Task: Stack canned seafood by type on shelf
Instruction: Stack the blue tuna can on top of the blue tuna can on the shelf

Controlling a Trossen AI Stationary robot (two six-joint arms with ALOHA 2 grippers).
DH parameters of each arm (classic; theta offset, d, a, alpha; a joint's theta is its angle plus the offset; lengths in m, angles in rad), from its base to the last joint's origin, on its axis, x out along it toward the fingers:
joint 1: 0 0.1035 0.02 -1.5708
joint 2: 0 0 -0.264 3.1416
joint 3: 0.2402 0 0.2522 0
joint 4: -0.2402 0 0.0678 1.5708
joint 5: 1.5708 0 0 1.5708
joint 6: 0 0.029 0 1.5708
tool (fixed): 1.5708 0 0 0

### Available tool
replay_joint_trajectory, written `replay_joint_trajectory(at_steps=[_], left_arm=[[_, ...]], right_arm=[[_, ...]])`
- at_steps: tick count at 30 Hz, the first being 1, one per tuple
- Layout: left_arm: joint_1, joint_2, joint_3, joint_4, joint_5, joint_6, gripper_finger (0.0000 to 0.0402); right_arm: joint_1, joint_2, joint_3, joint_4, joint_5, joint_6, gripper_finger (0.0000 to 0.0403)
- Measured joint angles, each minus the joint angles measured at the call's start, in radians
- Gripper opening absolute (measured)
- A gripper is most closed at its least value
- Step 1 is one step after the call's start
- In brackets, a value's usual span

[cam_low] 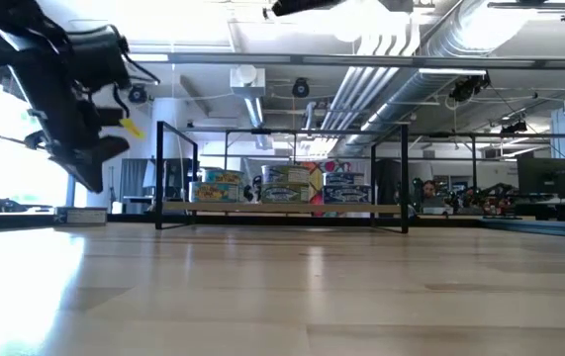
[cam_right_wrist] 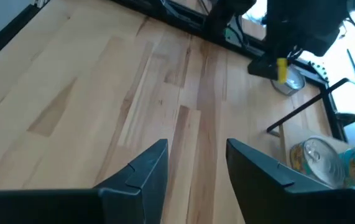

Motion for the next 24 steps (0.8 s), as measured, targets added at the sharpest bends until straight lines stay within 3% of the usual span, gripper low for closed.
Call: replay_joint_trajectory(at_steps=[4,12,19,24], left_arm=[[0.115,0.058,0.000,0.031,0.042,0.056,0.0101],[0.281,0.194,0.000,0.078,0.017,0.157,0.0196],[0.376,0.295,0.002,0.201,0.023,0.334,0.0210],[0.403,0.321,0.006,0.192,0.080,0.338,0.0194]], right_arm=[[0.000,0.000,0.000,-0.031,-0.007,0.014,0.0156],[0.001,0.000,0.000,-0.031,-0.049,0.017,0.0156],[0.002,0.000,0.000,-0.031,-0.050,0.018,0.0156],[0.002,0.000,0.000,-0.031,-0.050,0.025,0.0156]])
